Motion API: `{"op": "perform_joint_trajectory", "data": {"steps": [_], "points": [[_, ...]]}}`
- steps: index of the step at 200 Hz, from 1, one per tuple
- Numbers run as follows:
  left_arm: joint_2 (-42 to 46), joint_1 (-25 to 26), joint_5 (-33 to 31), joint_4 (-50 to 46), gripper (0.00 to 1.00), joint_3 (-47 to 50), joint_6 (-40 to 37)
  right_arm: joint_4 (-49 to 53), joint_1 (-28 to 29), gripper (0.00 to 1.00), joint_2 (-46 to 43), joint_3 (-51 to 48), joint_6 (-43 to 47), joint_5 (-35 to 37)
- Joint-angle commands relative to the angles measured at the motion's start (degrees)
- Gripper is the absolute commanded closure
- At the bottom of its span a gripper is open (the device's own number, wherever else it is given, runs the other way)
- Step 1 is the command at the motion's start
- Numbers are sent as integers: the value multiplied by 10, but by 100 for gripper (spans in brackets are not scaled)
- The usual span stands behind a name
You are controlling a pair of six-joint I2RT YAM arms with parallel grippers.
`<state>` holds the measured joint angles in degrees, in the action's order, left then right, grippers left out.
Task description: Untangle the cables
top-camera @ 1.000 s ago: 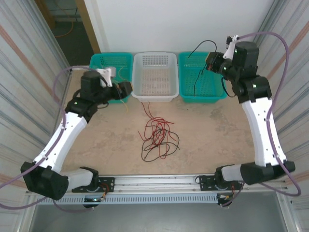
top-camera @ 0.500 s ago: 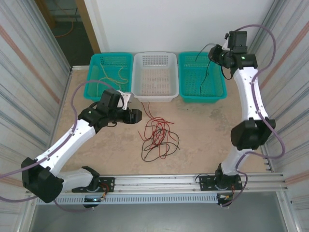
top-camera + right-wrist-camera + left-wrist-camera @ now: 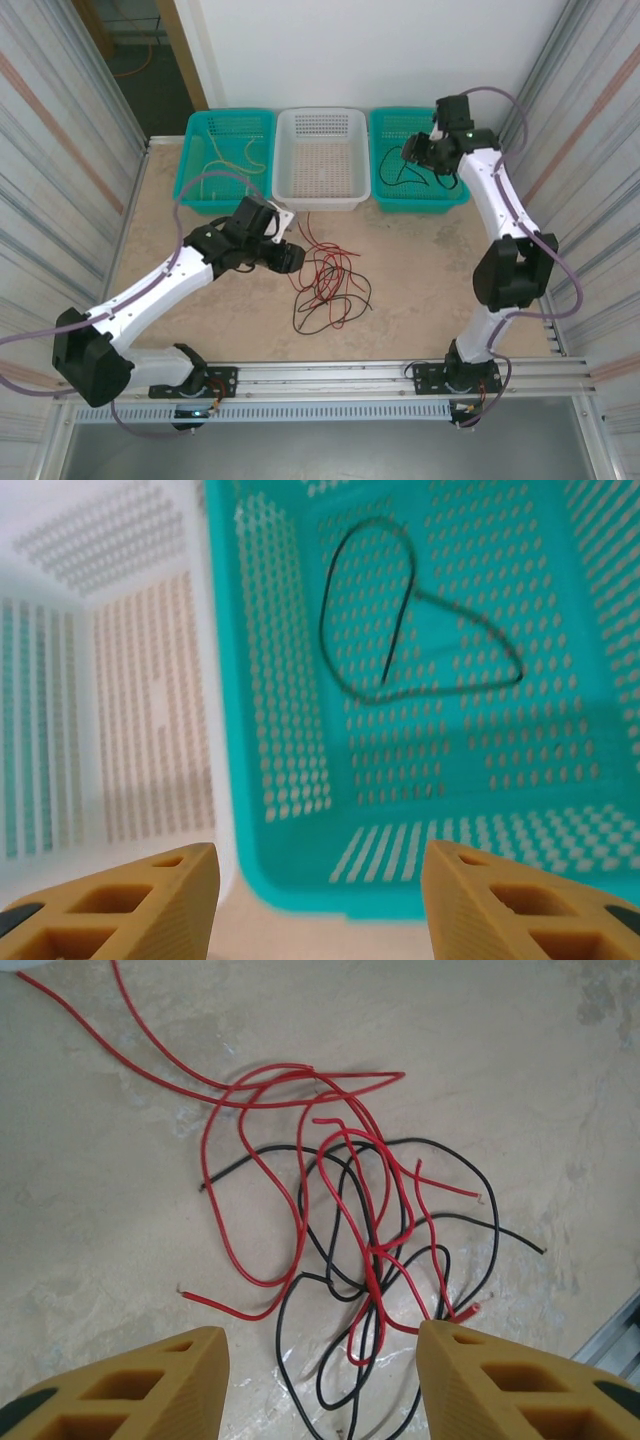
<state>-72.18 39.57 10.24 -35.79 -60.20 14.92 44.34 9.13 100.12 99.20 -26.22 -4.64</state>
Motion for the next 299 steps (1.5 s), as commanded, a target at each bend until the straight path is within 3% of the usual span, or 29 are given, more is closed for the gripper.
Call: {"op": "perform_joint_trajectory", "data": {"steps": [1,33,58,84,112,131,160,224,299], "points": [[-20,25,-13,-8,48,8,-12,-38,43,45,-84,-71,17,13],[-48,73,-23,1,47,11,-7,-80,112,44,-184,-203,1,17],[-61,81,-8,27,44,22,4,-100,159,43,-246,-286,-22,19],[-83,81,3,55,45,29,14,-108,183,43,-280,-330,-52,11],[-111,81,0,84,52,21,24,-120,207,44,-288,-349,-62,7],[-127,81,8,96,67,8,34,-132,219,46,-286,-362,-73,1],[-131,81,27,77,100,-18,41,-165,223,47,-282,-387,-99,-34],[-29,81,32,-10,100,-128,32,-254,274,35,-265,-422,-119,-117],[-5,63,67,-74,100,-318,-3,-260,294,40,-238,-442,-133,-97]]}}
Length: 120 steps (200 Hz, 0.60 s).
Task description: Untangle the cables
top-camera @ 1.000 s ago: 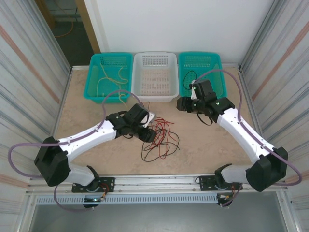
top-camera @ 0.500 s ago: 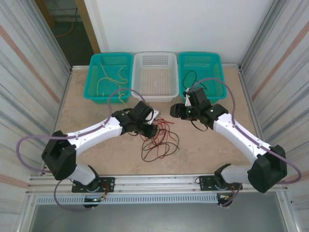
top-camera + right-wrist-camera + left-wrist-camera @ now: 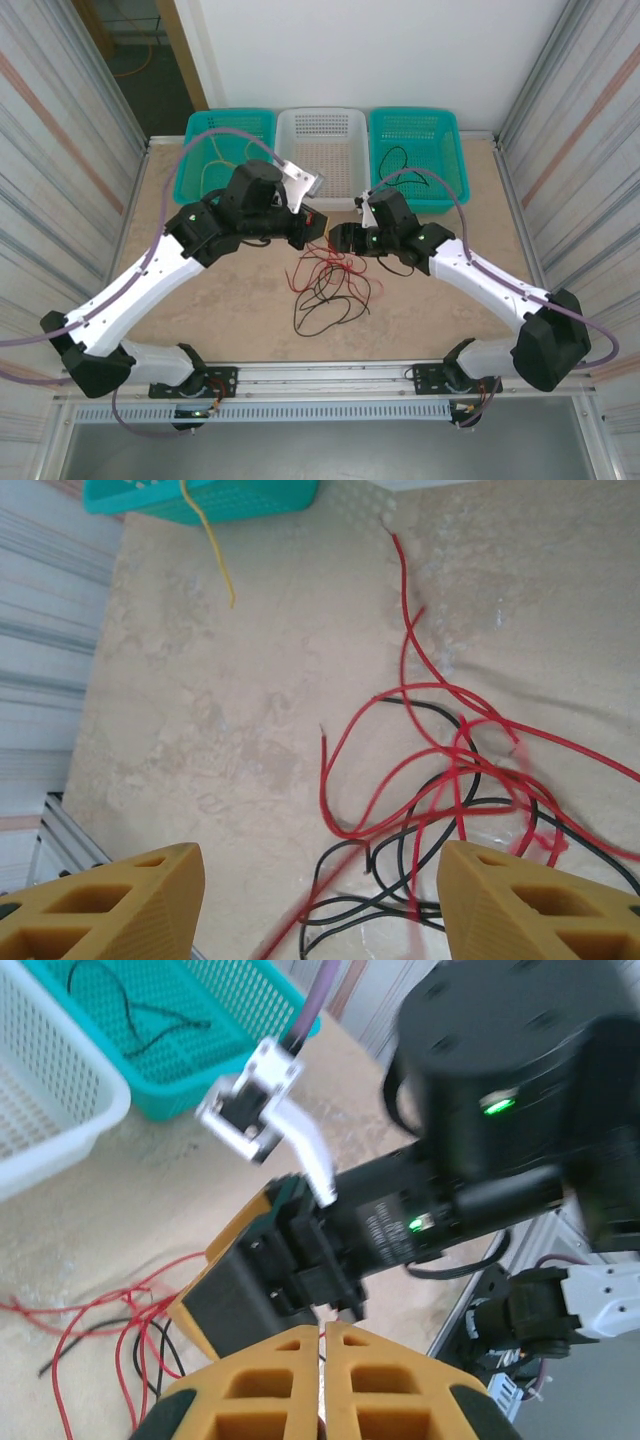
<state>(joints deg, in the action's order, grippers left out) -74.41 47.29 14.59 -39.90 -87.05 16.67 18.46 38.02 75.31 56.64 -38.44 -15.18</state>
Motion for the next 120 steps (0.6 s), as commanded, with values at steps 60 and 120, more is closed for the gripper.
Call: {"op": "perform_joint_trajectory", "data": {"steps": [60,120], "points": [[38,-56,6,-32,100,-166,-32,-7,3,43,26,-60,-18,17],[37,-84,4,20,100,-243,-14,-41,5,46,96,-82,-36,-4]]}}
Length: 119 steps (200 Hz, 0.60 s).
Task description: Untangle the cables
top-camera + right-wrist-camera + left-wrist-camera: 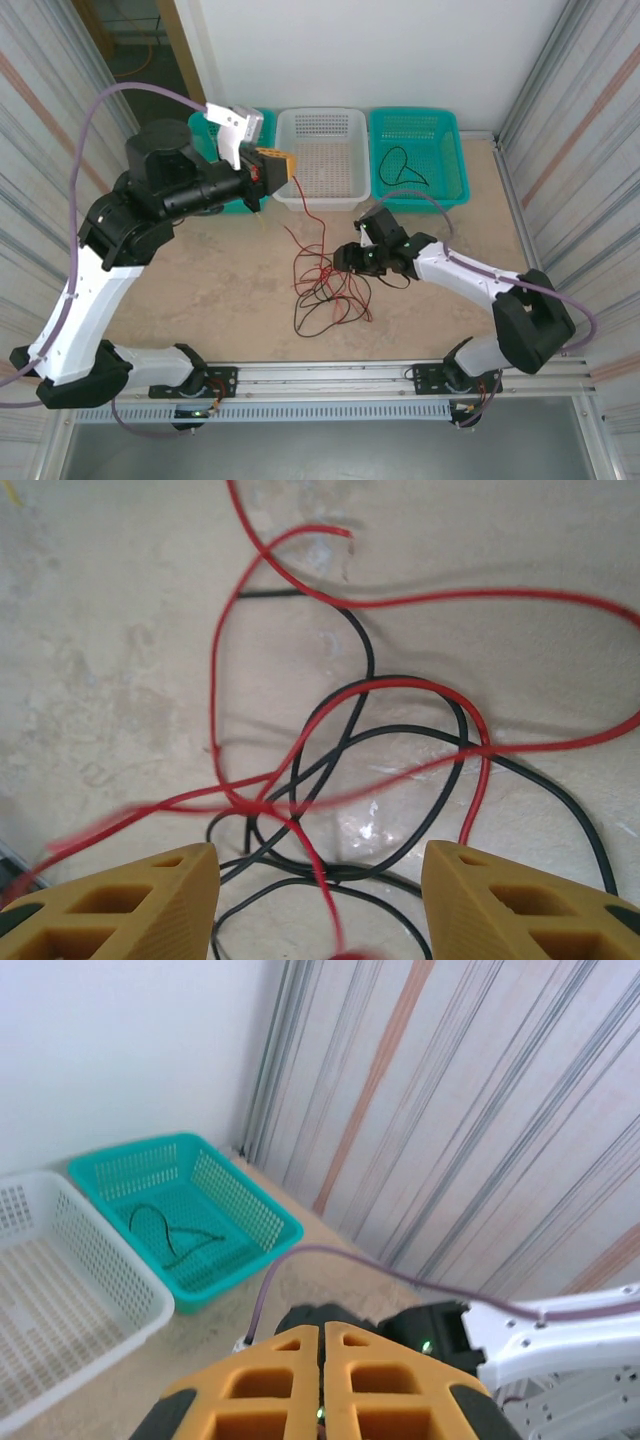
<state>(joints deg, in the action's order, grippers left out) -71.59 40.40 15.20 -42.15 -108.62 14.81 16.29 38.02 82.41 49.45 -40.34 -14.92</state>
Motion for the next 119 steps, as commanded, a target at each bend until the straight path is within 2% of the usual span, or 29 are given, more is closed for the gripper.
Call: {"op": "perform_joint_trajectory", "data": {"steps": [1,38,71,119], "points": [[9,-16,-2,44,100,-28,5,-20,5,46,27,-10,-18,-6],[-10,-36,-6,50,100,-82,12,-13,3,51,31,-22,-19,16],[-24,-45,-3,51,100,-108,12,13,2,48,-40,-20,-2,54],[-72,-53,0,55,100,-199,14,72,-6,46,-108,3,24,100]]}}
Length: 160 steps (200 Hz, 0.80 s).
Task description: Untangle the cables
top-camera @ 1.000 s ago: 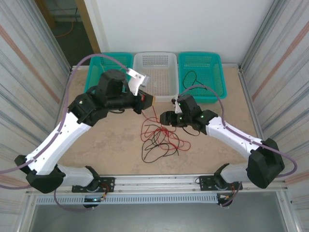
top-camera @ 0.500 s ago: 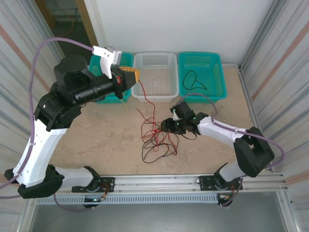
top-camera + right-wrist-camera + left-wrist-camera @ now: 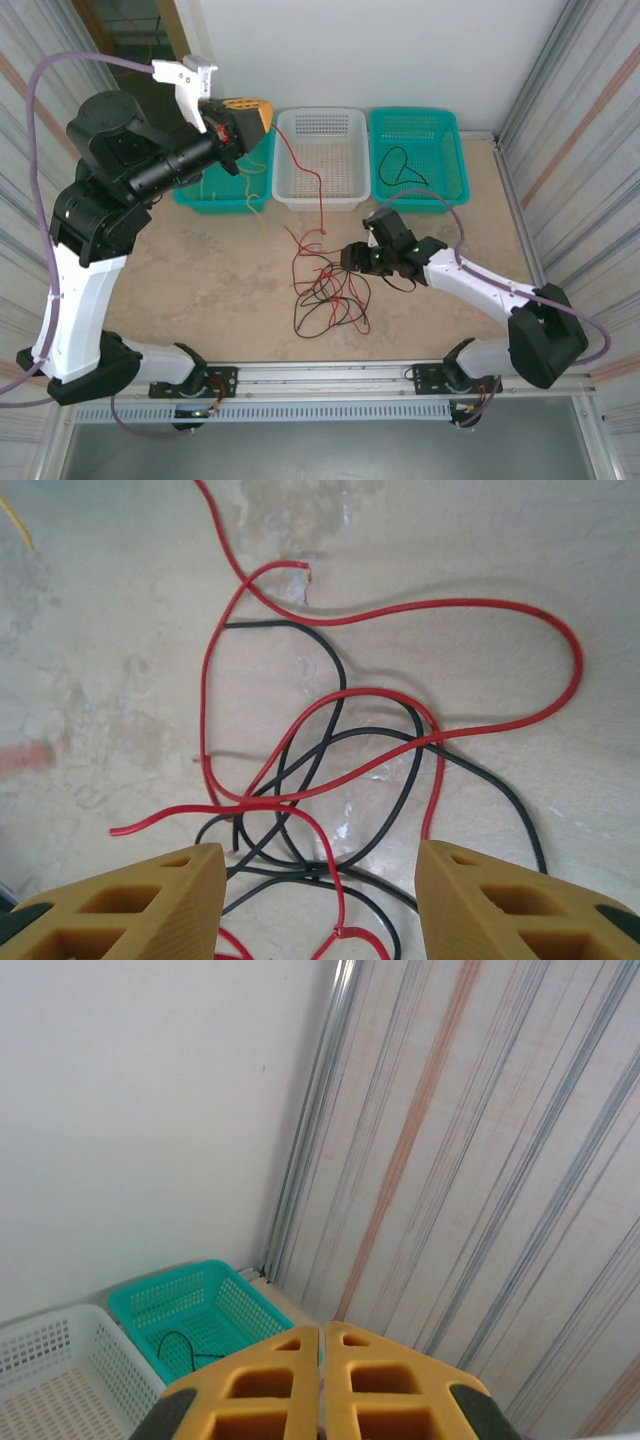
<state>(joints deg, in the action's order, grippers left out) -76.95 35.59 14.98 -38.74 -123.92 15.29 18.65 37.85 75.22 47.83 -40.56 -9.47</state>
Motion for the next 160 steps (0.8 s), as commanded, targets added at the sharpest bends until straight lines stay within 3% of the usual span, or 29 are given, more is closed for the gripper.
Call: {"op": "perform_joint_trajectory", "data": {"steps": [1,37,63,88,139,160], "points": [[-20,-6,2,21,100,-49,10,50,-4,46,-39,20,26,47],[-63,-24,0,40,100,-106,17,52,-42,42,-109,10,25,37],[-97,-84,31,97,100,-110,71,57,-54,42,-129,-3,24,31],[-174,-136,75,112,100,-172,137,52,-58,42,-127,-14,24,31],[-295,-157,79,162,100,-242,189,22,-63,42,-112,-16,32,33],[-361,-178,84,176,100,-300,239,49,-60,42,-90,14,28,69]]}}
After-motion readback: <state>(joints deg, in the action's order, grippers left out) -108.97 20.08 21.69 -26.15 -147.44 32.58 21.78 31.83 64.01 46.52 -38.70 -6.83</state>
